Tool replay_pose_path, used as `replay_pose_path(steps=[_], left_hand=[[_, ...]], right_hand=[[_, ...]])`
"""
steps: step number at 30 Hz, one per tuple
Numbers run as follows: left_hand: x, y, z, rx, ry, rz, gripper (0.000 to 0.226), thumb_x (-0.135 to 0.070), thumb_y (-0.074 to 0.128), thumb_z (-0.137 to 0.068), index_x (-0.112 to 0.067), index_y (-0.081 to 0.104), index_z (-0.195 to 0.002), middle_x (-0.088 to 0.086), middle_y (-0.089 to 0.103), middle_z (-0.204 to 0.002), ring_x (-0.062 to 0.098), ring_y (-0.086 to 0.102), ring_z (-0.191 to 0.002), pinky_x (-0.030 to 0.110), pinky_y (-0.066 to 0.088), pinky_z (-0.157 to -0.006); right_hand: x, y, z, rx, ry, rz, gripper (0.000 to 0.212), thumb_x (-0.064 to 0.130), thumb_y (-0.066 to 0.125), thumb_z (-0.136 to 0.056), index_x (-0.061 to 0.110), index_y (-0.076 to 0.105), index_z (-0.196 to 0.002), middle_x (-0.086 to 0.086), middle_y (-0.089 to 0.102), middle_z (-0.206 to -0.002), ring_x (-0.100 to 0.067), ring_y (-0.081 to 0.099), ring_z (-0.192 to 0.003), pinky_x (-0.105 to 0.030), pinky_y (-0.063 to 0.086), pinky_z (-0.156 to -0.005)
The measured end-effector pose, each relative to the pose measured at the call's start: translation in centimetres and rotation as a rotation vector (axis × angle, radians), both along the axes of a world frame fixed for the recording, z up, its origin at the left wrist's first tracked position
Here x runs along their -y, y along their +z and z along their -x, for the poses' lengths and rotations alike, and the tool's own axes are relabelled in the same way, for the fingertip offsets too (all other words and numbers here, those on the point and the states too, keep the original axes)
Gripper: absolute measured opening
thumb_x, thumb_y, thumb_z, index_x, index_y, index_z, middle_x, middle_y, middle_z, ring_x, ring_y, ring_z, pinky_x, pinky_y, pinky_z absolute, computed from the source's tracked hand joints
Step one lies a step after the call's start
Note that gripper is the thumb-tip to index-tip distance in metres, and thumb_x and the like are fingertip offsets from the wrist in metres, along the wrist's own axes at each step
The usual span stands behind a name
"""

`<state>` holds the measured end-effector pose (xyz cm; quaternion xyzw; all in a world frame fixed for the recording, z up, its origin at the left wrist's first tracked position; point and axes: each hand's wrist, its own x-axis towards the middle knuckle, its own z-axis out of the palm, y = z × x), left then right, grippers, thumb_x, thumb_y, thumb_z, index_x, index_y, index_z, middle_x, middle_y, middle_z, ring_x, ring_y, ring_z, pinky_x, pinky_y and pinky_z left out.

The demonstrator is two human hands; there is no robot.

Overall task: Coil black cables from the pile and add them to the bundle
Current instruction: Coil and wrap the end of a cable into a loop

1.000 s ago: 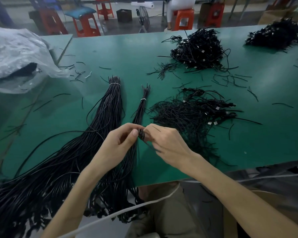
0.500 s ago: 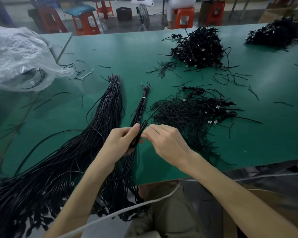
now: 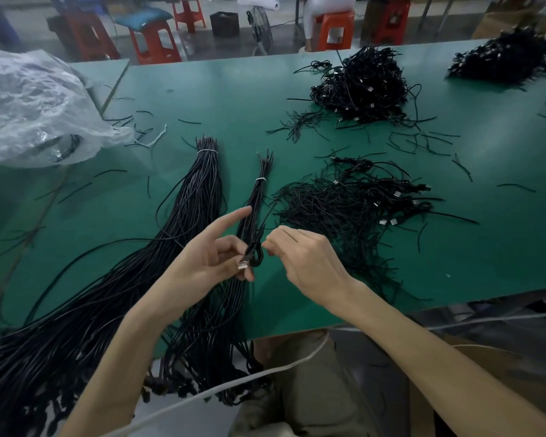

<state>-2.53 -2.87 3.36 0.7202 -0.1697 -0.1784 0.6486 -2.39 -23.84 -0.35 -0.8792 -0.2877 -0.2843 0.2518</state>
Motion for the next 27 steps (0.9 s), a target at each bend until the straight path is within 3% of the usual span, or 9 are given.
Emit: replay_pose_path(steps=[7, 11, 13, 15, 17, 23, 25, 27], left_hand=[[-0.1, -0.3, -0.5, 0.120, -0.058, -0.079, 0.051, 0.004, 0.063, -0.093, -0.011, 0.057, -0.141, 0.032, 0.058, -0.098, 0.028, 0.071, -0.085, 0.038, 0.056, -0.083], [-0.1, -0.2, -0.7, 0.196, -0.065, -0.117, 0.036, -0.013, 0.061, -0.096, -0.008, 0.064, -0.132, 0.007, 0.070, -0.088, 0.016, 0.066, -0.075, 0.022, 0.051, -0.069], [0.1, -0.4, -0.8, 0.234, -0.006, -0.152, 0.028, -0.023, 0.056, -0.099, -0.003, 0.070, -0.113, -0.001, 0.063, -0.074, 0.010, 0.055, -0.064, 0.019, 0.045, -0.062], [0.4, -0.6, -1.0, 0.287, 0.089, -0.228, 0.042, -0.038, 0.051, -0.100, -0.001, 0.064, -0.084, -0.005, 0.047, -0.060, 0.007, 0.040, -0.053, 0.020, 0.035, -0.052], [0.7, -0.8, -1.4, 0.307, 0.159, -0.296, 0.054, -0.047, 0.049, -0.100, -0.002, 0.060, -0.073, -0.005, 0.039, -0.055, 0.008, 0.033, -0.049, 0.021, 0.027, -0.047], [1.1, -1.2, -2.6, -0.167, 0.144, -0.330, 0.053, -0.050, 0.057, -0.100, -0.016, 0.076, -0.063, 0.008, 0.057, -0.062, 0.015, 0.045, -0.050, 0.021, 0.036, -0.048], [1.4, -1.5, -2.8, -0.182, 0.131, -0.319, 0.052, -0.051, 0.057, -0.100, -0.013, 0.078, -0.071, 0.008, 0.062, -0.065, 0.017, 0.051, -0.054, 0.023, 0.041, -0.050], [1.6, -2.0, -3.0, -0.167, 0.165, -0.299, 0.052, -0.048, 0.053, -0.104, -0.009, 0.076, -0.079, 0.003, 0.066, -0.065, 0.016, 0.057, -0.054, 0.023, 0.045, -0.051]], right_hand=[[0.2, 0.3, 0.4, -0.014, 0.017, -0.008, 0.014, 0.006, 0.063, -0.100, 0.004, 0.065, -0.086, -0.003, 0.064, -0.077, -0.022, 0.059, -0.062, -0.035, 0.052, -0.060], [0.2, 0.9, 0.6, -0.021, 0.049, -0.059, 0.017, 0.010, 0.055, -0.100, 0.002, 0.067, -0.089, -0.005, 0.068, -0.081, -0.024, 0.065, -0.066, -0.038, 0.056, -0.061], [-0.1, 1.3, 0.6, 0.008, 0.060, -0.045, 0.019, 0.011, 0.055, -0.101, 0.003, 0.068, -0.088, -0.004, 0.067, -0.079, -0.023, 0.063, -0.065, -0.037, 0.055, -0.061], [-0.5, 1.6, 0.6, 0.047, 0.069, -0.024, 0.024, 0.014, 0.056, -0.103, 0.004, 0.067, -0.084, -0.004, 0.064, -0.076, -0.021, 0.059, -0.064, -0.034, 0.052, -0.061], [-0.8, 1.8, 0.4, 0.089, 0.077, 0.010, 0.025, 0.014, 0.056, -0.103, 0.005, 0.066, -0.082, -0.004, 0.063, -0.073, -0.020, 0.058, -0.064, -0.032, 0.051, -0.061], [-0.5, 1.4, 0.1, 0.227, 0.056, 0.199, 0.027, 0.014, 0.060, -0.104, 0.007, 0.063, -0.078, -0.003, 0.056, -0.068, -0.019, 0.051, -0.058, -0.031, 0.043, -0.057], [0.0, 1.2, 0.1, 0.140, 0.058, 0.152, 0.029, 0.016, 0.054, -0.106, 0.005, 0.064, -0.081, -0.003, 0.061, -0.072, -0.020, 0.056, -0.060, -0.033, 0.048, -0.058], [0.7, 1.1, 0.2, -0.119, 0.036, -0.028, 0.028, 0.017, 0.050, -0.107, 0.003, 0.066, -0.088, 0.004, 0.065, -0.079, -0.015, 0.060, -0.066, -0.038, 0.053, -0.063]])
